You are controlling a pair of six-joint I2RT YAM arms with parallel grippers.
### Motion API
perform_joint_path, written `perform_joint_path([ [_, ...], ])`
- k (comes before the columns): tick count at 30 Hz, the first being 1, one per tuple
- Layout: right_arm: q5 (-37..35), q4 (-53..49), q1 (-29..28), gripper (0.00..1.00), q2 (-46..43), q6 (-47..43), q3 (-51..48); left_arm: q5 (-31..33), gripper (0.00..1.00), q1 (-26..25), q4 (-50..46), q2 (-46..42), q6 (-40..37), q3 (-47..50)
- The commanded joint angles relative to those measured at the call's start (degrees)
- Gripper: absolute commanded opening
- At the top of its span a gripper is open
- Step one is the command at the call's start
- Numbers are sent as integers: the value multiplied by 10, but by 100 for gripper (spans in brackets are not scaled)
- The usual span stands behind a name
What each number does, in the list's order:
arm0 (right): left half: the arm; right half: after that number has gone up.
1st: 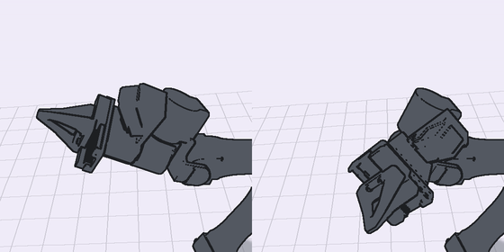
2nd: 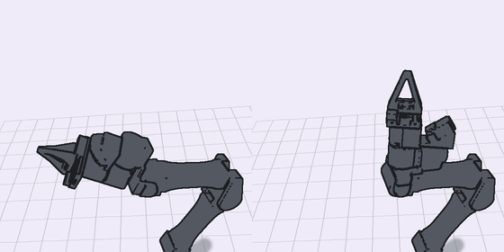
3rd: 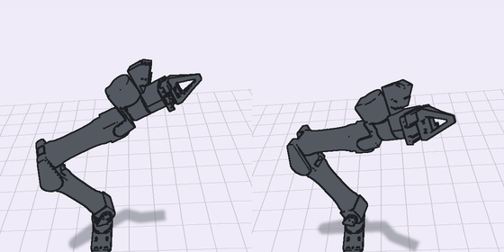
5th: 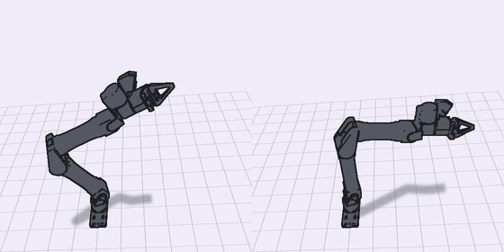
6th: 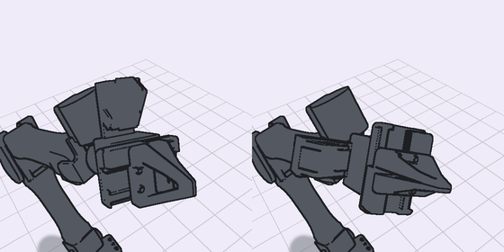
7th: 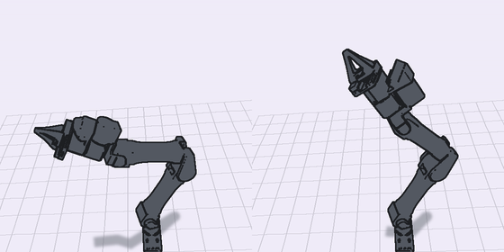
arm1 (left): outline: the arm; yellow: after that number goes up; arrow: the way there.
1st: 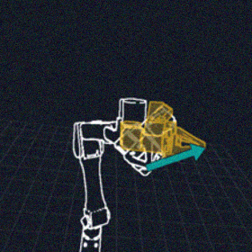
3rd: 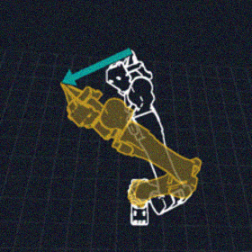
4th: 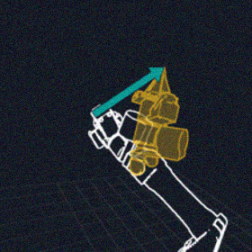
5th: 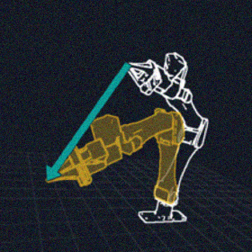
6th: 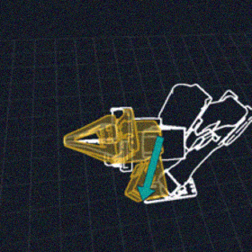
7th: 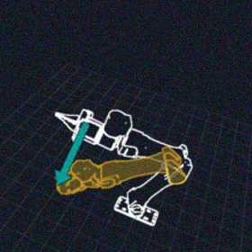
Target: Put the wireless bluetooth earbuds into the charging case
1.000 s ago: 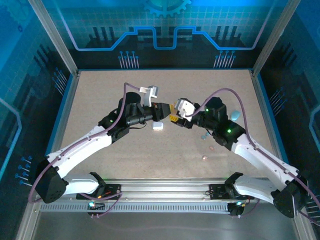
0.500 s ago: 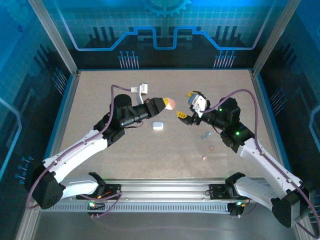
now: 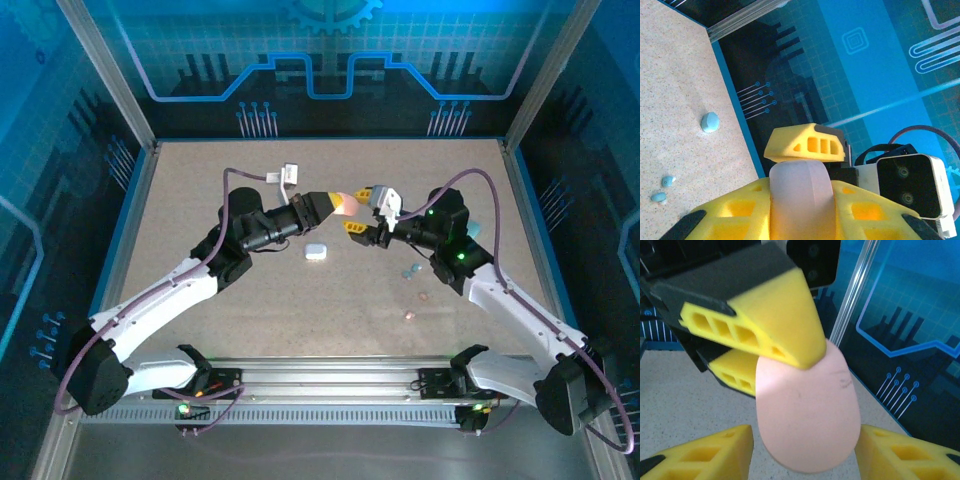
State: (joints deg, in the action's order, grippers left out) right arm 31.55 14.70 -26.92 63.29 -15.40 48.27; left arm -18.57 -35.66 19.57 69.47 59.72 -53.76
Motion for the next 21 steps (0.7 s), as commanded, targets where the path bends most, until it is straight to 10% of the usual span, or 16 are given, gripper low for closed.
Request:
perform_joint_path([
  [1, 16, 48, 5, 56, -2, 6, 18, -13, 17, 4, 20, -2, 4, 2],
  [14, 22, 26, 5, 31, -7, -6, 18, -10, 22, 4, 15, -8, -3, 1],
  [21, 125, -108, 23, 30, 8, 0, 86, -15, 53, 4, 23, -33, -144, 20],
])
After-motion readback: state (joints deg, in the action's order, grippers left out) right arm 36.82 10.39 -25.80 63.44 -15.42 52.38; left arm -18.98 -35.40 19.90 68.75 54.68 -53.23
